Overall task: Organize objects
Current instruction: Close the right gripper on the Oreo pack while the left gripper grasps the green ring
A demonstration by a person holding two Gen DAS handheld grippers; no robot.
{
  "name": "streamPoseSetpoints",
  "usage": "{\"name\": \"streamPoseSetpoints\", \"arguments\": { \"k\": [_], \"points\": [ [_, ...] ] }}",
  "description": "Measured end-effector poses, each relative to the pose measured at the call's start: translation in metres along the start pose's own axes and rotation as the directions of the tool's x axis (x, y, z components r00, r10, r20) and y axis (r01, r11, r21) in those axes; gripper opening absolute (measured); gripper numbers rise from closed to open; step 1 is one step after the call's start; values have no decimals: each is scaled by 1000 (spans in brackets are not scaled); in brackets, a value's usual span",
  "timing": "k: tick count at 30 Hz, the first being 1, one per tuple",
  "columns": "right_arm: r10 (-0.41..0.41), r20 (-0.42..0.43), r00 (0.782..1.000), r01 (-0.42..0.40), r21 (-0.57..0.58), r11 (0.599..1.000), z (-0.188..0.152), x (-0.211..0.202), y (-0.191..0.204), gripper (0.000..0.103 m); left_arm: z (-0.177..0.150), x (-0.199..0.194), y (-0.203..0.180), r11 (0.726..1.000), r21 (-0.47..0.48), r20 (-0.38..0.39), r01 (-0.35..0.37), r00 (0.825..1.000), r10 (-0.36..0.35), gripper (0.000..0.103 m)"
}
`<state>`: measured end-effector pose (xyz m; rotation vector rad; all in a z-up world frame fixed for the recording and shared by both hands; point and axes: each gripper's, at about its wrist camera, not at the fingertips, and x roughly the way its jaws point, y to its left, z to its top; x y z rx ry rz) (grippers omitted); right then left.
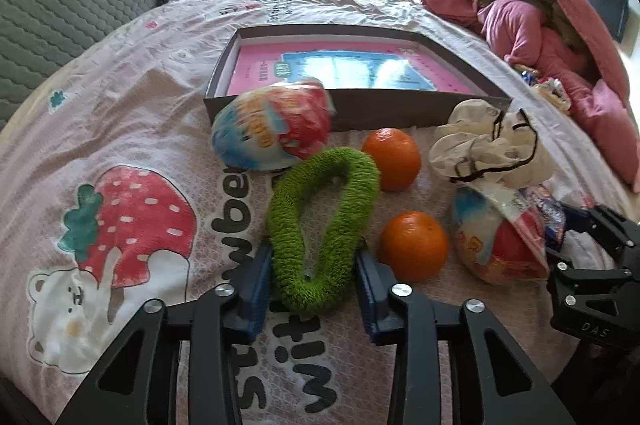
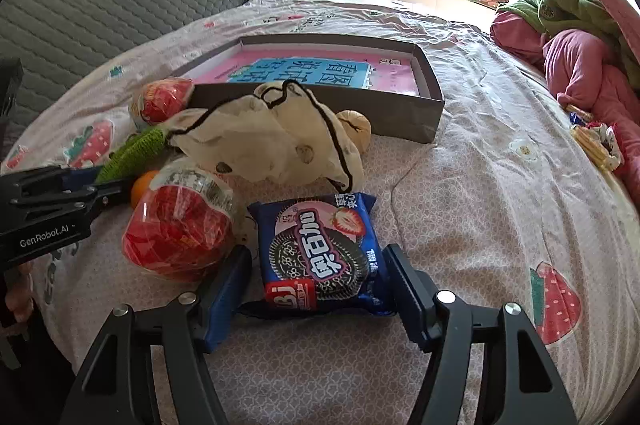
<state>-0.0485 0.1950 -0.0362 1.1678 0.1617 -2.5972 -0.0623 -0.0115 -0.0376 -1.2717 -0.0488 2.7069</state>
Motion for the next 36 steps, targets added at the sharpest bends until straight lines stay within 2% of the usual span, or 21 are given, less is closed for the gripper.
{"name": "streamPoseSetpoints", "arguments": {
  "k": [6,18,21,27,29,34,35,36],
  "points": [
    [37,14,999,-37,13,999,-1,-4,-2,67,-3,-5,1,998,-29,7,52,999,-52,29],
    [73,78,994,-76,37,996,-1,-20,-6,66,-9,-25,-4,992,-31,57,120,991,-118,29],
    [91,72,993,-94,44,995,-2,-20,-7,66,-9,-27,-3,991,-36,54,126,991,-124,29],
    [80,-4,997,-80,33,996,-4,-5,-6,65,-12,-26,-1,990,-47,43,132,991,-130,29],
    [64,-2,998,-64,30,997,-4,-4,-6,58,-12,-27,-1,990,-49,46,131,991,-129,29],
    [60,14,998,-60,23,998,-6,-7,-5,56,-12,-30,0,991,-55,57,126,991,-123,29],
    [61,21,998,-61,20,998,-6,-8,-5,51,-12,-32,0,991,-57,63,123,991,-120,29],
    [66,32,997,-67,17,998,-5,-11,-4,51,-11,-33,0,991,-55,66,122,991,-118,29]
  ]
}}
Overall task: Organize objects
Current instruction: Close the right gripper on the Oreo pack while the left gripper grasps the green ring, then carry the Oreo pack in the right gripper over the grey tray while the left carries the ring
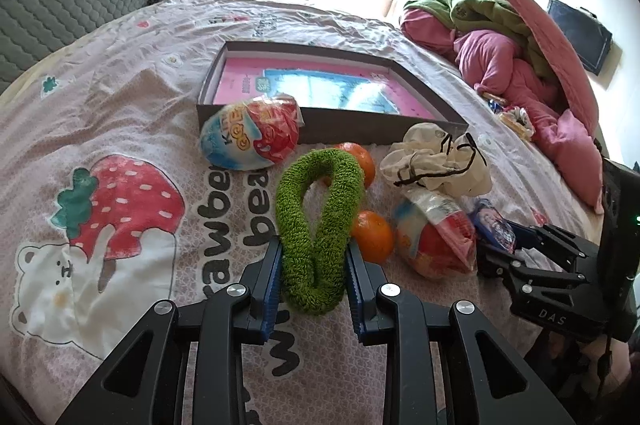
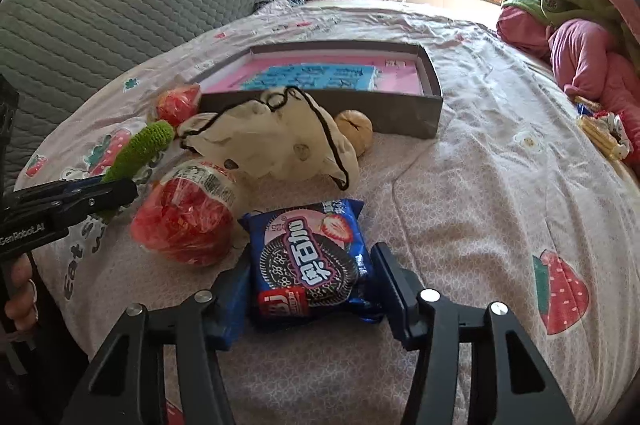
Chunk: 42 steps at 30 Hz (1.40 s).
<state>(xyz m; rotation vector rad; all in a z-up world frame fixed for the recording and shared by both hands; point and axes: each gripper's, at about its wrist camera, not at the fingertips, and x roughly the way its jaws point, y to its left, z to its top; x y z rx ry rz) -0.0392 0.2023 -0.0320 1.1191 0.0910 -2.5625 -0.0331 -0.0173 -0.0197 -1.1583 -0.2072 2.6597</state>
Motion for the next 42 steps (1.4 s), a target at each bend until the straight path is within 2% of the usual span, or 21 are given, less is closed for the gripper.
{"name": "streamPoseSetpoints", "arguments": {
  "k": [8,13,18,30,42],
  "points": [
    [14,93,996,-15,7,1000,5,-21,1,51,3,-14,-5,1000,19,53,-9,999,8,29],
    [23,182,983,-22,-3,1000,12,-39,3,51,5,-22,-8,1000,29,91,-10,996,7,29],
    [30,230,973,-21,-44,999,15,-49,12,51,6,-25,-11,999,38,114,-13,993,9,29],
    [49,252,966,-42,-34,999,35,-47,6,51,25,-27,-15,999,50,157,-18,988,10,30],
    [45,247,968,-35,-45,998,59,-37,-3,51,57,-6,-19,998,61,160,-17,987,7,31]
  ]
}}
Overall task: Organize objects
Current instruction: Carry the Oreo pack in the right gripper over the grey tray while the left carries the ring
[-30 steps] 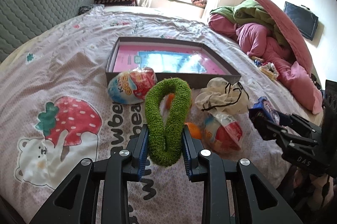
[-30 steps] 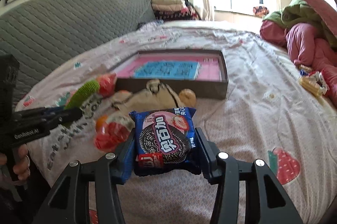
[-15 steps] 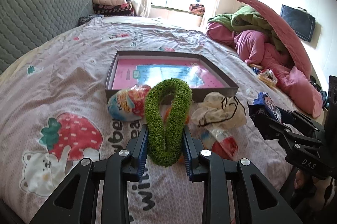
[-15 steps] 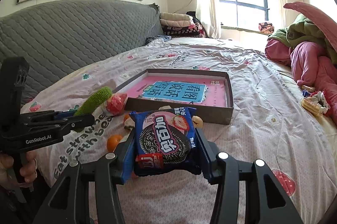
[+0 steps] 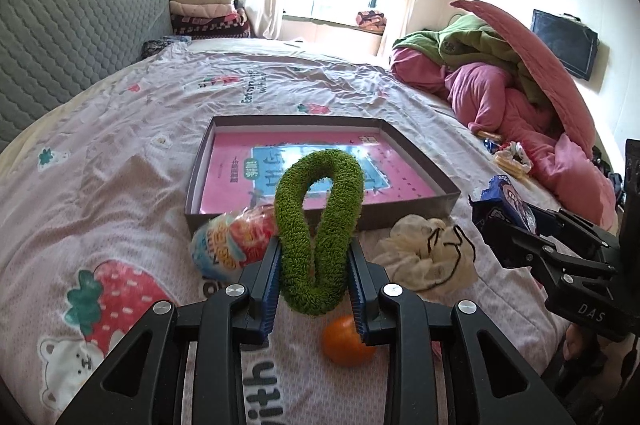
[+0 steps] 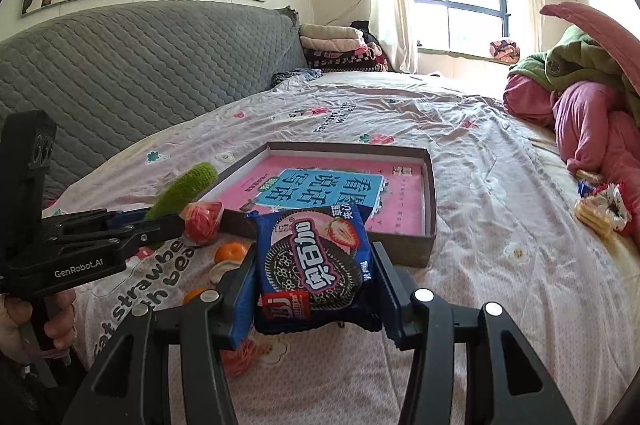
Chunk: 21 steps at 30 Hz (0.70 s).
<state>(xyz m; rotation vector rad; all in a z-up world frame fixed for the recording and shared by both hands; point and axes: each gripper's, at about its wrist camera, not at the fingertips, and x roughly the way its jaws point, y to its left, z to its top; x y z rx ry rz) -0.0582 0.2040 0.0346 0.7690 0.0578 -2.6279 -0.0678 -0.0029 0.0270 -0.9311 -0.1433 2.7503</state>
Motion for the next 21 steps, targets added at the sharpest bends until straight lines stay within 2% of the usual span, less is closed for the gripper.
{"name": "streamPoseSetpoints", "arguments": {
  "k": [21],
  "points": [
    [-39,-12,999,39,-12,999,34,47,-18,52,39,35,16,999,14,8,-30,1000,30,32]
  ]
}}
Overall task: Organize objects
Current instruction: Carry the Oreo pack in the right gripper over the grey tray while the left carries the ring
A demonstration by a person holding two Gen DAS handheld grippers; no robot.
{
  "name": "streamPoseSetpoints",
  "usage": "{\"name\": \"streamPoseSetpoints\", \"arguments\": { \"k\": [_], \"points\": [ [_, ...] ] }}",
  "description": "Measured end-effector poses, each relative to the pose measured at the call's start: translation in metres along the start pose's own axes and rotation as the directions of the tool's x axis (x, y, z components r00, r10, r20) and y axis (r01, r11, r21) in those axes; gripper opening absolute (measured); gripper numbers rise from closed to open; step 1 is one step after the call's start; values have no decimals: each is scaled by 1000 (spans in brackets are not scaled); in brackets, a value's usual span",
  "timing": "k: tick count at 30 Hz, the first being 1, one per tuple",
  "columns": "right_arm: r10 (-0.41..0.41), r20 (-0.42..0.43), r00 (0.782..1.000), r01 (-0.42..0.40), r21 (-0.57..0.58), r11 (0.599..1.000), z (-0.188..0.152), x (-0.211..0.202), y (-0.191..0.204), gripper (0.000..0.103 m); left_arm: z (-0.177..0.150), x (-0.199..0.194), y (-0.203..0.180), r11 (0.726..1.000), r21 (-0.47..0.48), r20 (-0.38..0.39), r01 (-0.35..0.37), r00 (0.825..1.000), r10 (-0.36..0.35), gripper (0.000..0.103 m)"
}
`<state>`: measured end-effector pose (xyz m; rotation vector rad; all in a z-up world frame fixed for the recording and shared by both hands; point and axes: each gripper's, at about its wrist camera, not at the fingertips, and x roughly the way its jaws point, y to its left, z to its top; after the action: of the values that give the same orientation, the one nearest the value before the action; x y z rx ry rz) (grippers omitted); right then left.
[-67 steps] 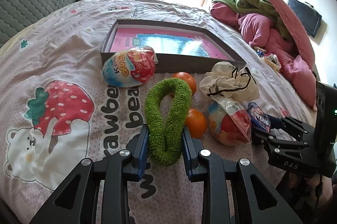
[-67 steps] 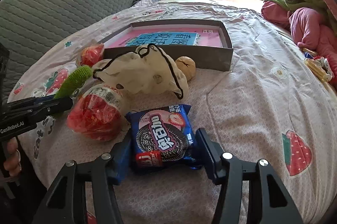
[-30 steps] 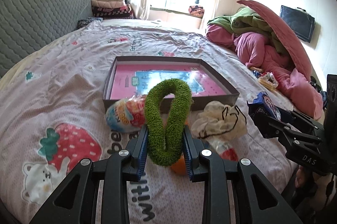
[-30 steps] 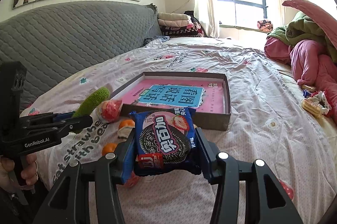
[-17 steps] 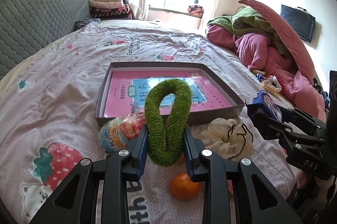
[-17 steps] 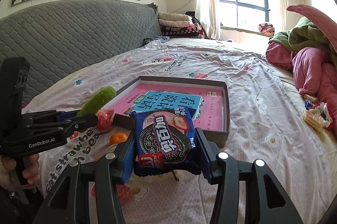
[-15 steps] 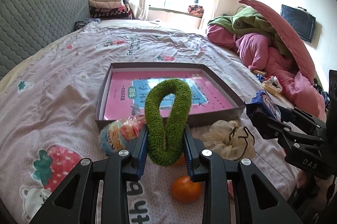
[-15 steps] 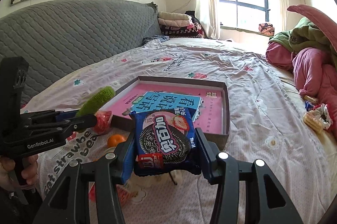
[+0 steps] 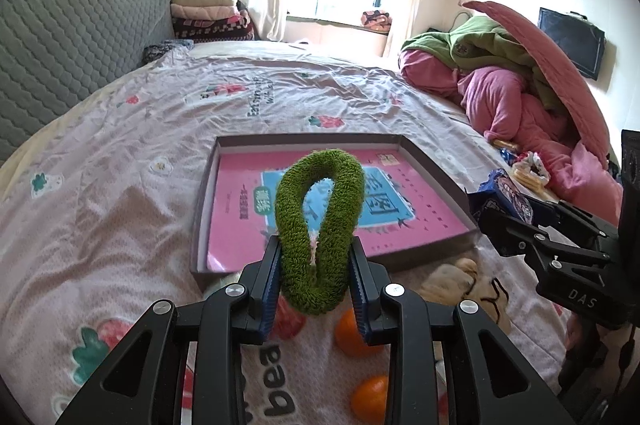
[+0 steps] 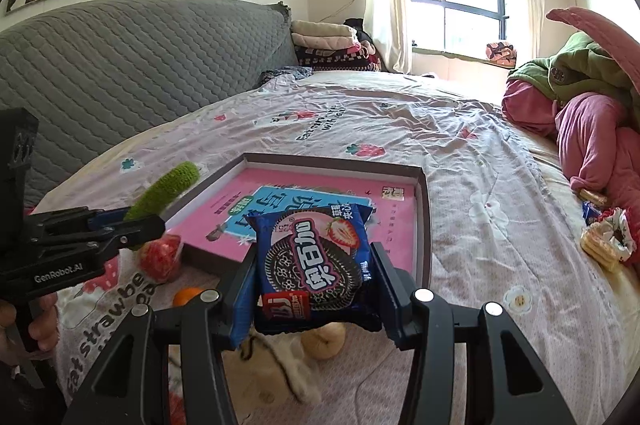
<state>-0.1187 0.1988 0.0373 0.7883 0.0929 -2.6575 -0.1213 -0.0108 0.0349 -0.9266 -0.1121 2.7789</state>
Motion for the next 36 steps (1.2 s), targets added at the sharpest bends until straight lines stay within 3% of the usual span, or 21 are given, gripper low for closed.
{"name": "streamPoseSetpoints", "arguments": {
  "k": [21,36],
  "points": [
    [-54,-64,996,53,-16,998,18,66,-21,52,37,52,46,998,-55,-33,-17,999,15,33],
    [-61,-193,979,67,26,997,3,108,-42,52,29,100,60,996,-89,-137,-12,991,0,33]
  ]
}}
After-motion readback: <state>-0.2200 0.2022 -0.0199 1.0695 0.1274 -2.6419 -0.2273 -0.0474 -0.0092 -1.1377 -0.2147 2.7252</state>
